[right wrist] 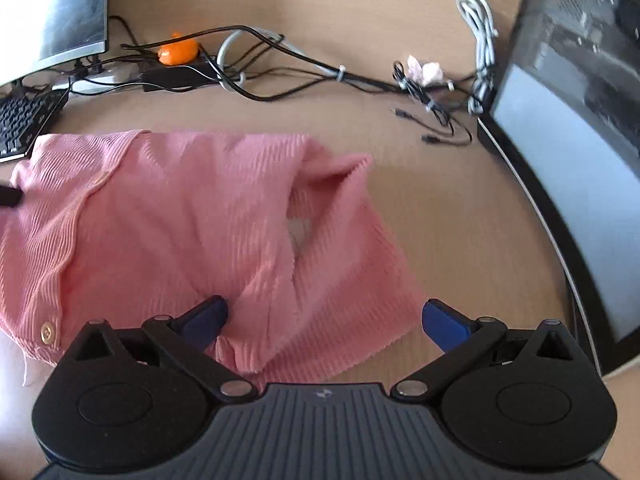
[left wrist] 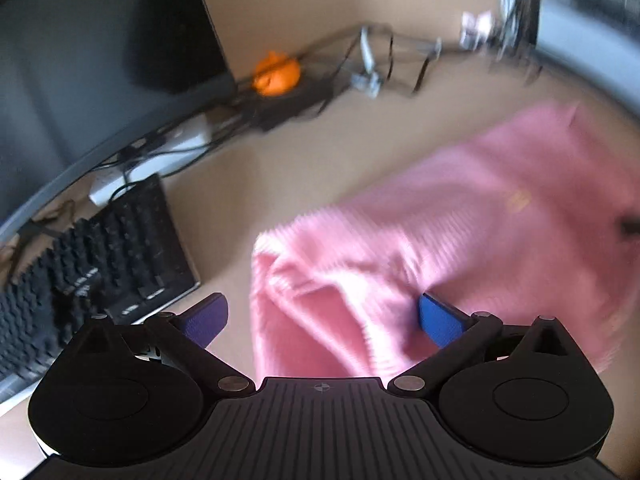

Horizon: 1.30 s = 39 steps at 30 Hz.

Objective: Fold clothes

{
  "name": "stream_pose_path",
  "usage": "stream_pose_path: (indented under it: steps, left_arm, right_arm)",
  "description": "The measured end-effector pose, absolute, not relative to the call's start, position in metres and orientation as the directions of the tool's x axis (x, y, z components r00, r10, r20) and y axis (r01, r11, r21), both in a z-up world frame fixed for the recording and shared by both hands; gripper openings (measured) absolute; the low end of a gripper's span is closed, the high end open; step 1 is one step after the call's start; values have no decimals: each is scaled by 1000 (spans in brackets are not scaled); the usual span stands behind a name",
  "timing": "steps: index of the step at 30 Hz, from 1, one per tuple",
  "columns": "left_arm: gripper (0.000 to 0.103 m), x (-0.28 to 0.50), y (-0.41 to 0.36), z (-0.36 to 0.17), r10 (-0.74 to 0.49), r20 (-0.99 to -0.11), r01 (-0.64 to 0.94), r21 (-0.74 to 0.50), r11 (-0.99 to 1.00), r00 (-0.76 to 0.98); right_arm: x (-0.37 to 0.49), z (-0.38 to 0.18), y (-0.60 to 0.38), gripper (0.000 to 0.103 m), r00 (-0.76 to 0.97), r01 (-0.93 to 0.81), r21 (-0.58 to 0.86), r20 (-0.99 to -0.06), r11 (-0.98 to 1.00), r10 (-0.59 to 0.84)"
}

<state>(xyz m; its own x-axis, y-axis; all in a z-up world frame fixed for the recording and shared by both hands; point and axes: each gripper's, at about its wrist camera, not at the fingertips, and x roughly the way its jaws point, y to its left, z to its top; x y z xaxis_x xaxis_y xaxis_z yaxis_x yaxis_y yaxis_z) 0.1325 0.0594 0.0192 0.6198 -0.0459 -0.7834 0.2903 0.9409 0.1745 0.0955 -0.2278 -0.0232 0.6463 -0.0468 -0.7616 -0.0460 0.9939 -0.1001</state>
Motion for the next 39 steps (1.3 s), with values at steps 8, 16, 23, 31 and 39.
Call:
stream_pose_path:
  steps: [8, 16, 23, 31, 39]
  left_arm:
    - [103, 140, 74, 35, -77, -768, 268, 126, 955, 636]
    - [103, 146, 41, 27, -156, -779, 389, 120, 913, 607]
    - [103, 150, 42, 6, -131, -791, 350, 110, 930, 598]
    - [103, 150, 43, 4, -139, -794, 316, 70, 946, 592]
    - [103, 156, 64, -3, -237, -792, 266, -98, 959, 563]
  right_arm:
    - [88, -6, -223, 103, 664, -108, -98, -748, 989, -2]
    - [125, 3, -217, 103, 717, -24, -162, -691, 987, -96]
    - [137, -22, -195, 103, 692, -28, -314, -691, 949, -209]
    - [133, -23, -194, 103, 689, 34, -301, -684, 953, -240]
    - [134, -23, -190, 103, 706, 20, -348, -659, 937, -260]
